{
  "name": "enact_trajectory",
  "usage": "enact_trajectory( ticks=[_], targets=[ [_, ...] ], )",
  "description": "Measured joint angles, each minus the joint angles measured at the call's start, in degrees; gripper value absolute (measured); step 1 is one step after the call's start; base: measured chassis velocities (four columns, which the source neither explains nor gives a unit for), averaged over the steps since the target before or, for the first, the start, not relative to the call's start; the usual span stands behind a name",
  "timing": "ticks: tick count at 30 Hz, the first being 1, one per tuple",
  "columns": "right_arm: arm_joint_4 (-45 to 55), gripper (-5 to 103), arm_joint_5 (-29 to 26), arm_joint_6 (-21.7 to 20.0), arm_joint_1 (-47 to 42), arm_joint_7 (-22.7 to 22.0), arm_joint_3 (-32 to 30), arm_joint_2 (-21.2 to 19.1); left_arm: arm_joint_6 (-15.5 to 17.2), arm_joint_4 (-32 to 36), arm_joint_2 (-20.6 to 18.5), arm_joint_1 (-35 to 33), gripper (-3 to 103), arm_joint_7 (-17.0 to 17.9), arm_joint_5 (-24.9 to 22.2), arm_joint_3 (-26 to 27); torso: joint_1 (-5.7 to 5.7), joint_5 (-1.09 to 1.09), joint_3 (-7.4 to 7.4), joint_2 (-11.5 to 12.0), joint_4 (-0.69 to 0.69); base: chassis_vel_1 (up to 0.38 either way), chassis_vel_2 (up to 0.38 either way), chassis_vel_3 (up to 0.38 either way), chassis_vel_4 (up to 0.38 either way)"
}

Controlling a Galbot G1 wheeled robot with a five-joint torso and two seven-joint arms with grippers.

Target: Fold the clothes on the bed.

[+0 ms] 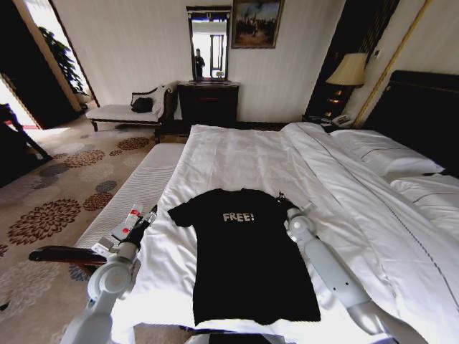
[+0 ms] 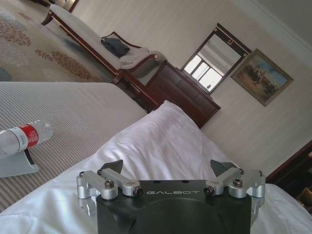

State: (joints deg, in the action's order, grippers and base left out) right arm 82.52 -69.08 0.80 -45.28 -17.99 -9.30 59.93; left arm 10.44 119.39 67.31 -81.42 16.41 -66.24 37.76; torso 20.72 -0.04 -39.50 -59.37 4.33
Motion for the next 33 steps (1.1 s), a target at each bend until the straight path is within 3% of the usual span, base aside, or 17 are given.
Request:
enact_trajectory(
  ticks=[9,21,27,30,33],
  targets=[
    [-2.07,0,2.60,4.86,1.32,5.81,5.76,2.83,-0.25,-1.01,0.14,0.16,100,-0.10,0.89,-0.99,0.00,0.00,0.00,0.00,0.00,0.000,0.000,0.000,0.000],
    [-5.47,0,7.33,6.27,1.26,7.71,8.16,5.05,-0.59,-3.03,0.30,0.79,100,-0.23,1.82,-2.01,0.00,0.00,0.00,0.00,0.00,0.000,0.000,0.000,0.000],
    [0.68,27,5.91,7.27,-2.65,7.91,8.10,3.86,-0.05,-3.56,0.65,1.97,100,0.26,1.72,-4.12,0.00,0.01,0.00,0.00,0.01,0.000,0.000,0.000,0.000],
    [3.13,32,5.01,7.27,-3.73,7.29,7.50,3.20,0.09,-3.71,0.68,2.42,100,0.32,1.86,-4.82,0.00,0.02,0.00,0.00,0.01,0.000,0.000,0.000,0.000],
    [4.82,48,3.82,7.27,-3.71,6.39,5.79,2.25,0.49,-4.60,0.41,3.26,100,0.75,1.69,-6.06,0.00,0.02,0.00,0.00,-0.01,0.000,0.000,0.000,0.000]
  ],
)
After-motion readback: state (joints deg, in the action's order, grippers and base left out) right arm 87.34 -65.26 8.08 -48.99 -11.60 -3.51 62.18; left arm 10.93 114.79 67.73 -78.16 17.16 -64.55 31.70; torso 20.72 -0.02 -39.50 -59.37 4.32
